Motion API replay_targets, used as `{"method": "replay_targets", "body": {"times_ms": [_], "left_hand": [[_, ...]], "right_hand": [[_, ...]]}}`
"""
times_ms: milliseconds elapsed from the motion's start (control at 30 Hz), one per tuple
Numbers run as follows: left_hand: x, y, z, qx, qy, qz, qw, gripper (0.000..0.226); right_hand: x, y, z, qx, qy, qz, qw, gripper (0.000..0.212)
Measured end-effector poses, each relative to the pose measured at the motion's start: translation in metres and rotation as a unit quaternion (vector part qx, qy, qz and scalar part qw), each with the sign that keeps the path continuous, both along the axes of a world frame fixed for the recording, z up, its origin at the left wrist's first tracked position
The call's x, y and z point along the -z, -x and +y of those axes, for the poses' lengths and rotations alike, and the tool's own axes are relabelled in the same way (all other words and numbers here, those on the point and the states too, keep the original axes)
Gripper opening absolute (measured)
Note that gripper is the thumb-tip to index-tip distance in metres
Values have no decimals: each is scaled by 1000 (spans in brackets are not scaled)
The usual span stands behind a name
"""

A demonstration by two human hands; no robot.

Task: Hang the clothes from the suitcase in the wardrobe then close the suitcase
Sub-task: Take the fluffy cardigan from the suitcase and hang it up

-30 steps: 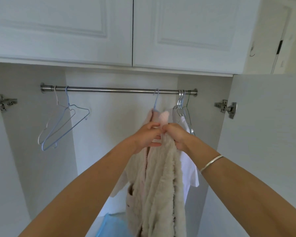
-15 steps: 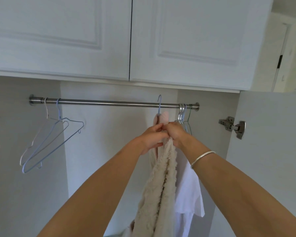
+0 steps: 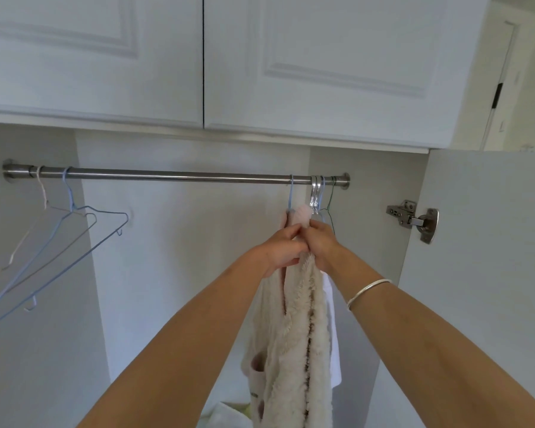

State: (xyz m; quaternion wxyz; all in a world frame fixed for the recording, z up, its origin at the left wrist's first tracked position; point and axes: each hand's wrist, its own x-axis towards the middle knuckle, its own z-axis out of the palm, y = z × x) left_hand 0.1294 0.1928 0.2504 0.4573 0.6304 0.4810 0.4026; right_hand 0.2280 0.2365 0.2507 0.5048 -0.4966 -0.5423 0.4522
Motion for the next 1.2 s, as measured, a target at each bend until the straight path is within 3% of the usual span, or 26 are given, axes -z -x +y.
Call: {"method": "replay_targets", "body": {"times_ms": [167,433,533,633,733,833,933,1033,1200], "left_hand": [[1,-15,8,10,7,3,1000,64],[19,-27,5,3,45,46,998,61],[16,-22,2,-8,42,46,998,56],[8,-10,-6,-32,23,47,998,50],[8,13,-22,-90,6,60,994,33],[20,47,-49,-141,19,98,985,24],[44,84,-89,-201,52,124,970,24],[67,115,-137,-271,98,152,945,23],[102,152,-237,-389,148,201,887,30]], "right_hand": [[0,-11,2,48,16,14,999,51],[24,-25,10,87,10,-90,992,47],[20,-25,3,122,-28,-166,978,46],[15,-13,-14,118,-88,-146,978,39],[21,6,-26,28,-85,-160,983,32],[34,31,-44,-95,-5,-249,964,25],[56,60,-69,-177,24,-357,917,27],[80,90,-99,-255,24,-406,877,29],[119,134,-158,-387,-53,-460,798,27]]}}
